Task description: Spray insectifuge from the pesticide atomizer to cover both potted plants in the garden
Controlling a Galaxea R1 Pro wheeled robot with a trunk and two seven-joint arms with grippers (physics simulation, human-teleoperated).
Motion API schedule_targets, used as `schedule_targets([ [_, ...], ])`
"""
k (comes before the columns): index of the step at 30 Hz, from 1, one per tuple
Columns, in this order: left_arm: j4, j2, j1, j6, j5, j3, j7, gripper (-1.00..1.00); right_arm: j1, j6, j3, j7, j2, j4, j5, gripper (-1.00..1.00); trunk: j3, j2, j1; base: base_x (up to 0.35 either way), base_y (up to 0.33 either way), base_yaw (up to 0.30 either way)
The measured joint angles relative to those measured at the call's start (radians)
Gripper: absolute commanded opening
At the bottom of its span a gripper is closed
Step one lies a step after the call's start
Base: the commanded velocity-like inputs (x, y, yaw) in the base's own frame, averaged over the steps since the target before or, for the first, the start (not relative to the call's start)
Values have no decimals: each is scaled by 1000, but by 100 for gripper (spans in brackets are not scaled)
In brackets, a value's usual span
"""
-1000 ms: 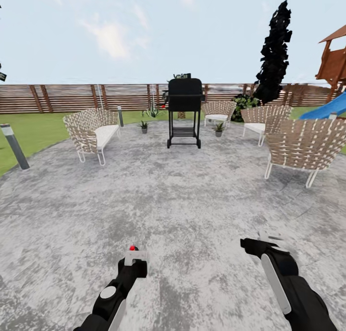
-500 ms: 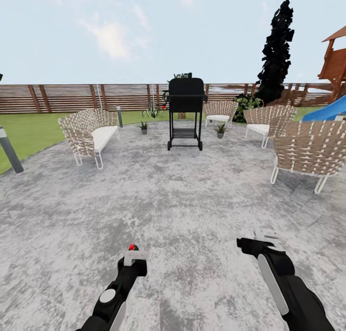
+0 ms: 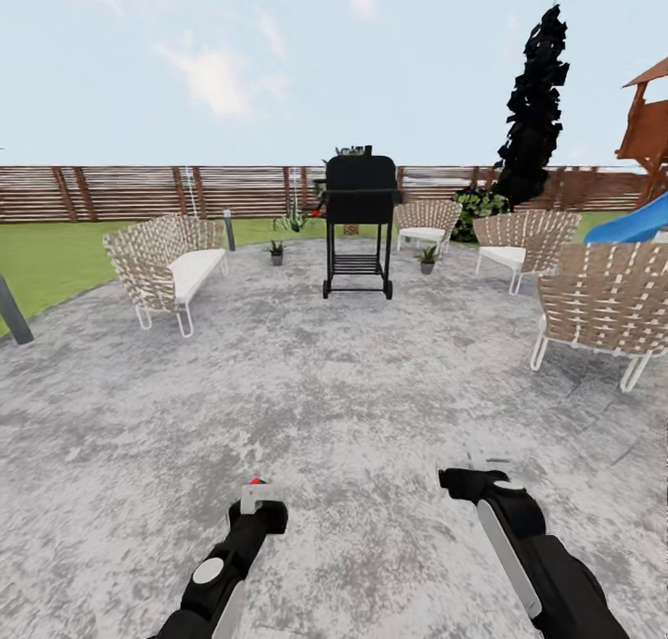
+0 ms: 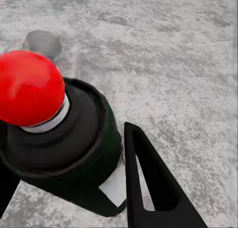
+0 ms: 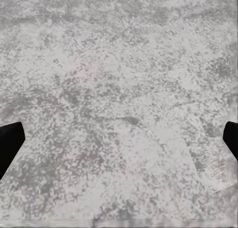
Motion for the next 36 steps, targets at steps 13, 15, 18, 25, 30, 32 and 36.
schedule_targets([
  [13, -7, 19, 2, 80, -6, 1, -97, -100, 0, -2, 38, 0, 13, -37, -5, 100, 2, -14, 4, 322, 0, 0],
  [15, -6, 19, 2, 78, -6, 1, -99, -100, 0, -2, 40, 0, 13, -37, -5, 100, 2, -14, 4, 322, 0, 0],
  [18, -6, 19, 2, 77, -5, 1, -100, -100, 0, -2, 41, 0, 13, -37, -5, 100, 2, -14, 4, 322, 0, 0],
  [25, -7, 19, 2, 45, -2, -4, -100, -100, 0, -2, 43, 1, 13, -36, -6, 100, 2, -14, 4, 322, 0, 0],
  [30, -4, 18, 2, 34, -5, -4, -100, -100, 0, 1, 42, 4, 6, -33, -5, 100, 2, -14, 4, 322, 0, 0],
  [32, -3, 18, 2, 34, -6, -4, -100, -100, 0, 0, 40, 4, -12, -30, -4, 100, 2, -14, 4, 322, 0, 0],
  [36, -2, 18, 2, 34, -5, -4, -100, -100, 0, -1, 41, 4, -25, -24, -6, 100, 2, -14, 4, 322, 0, 0],
])
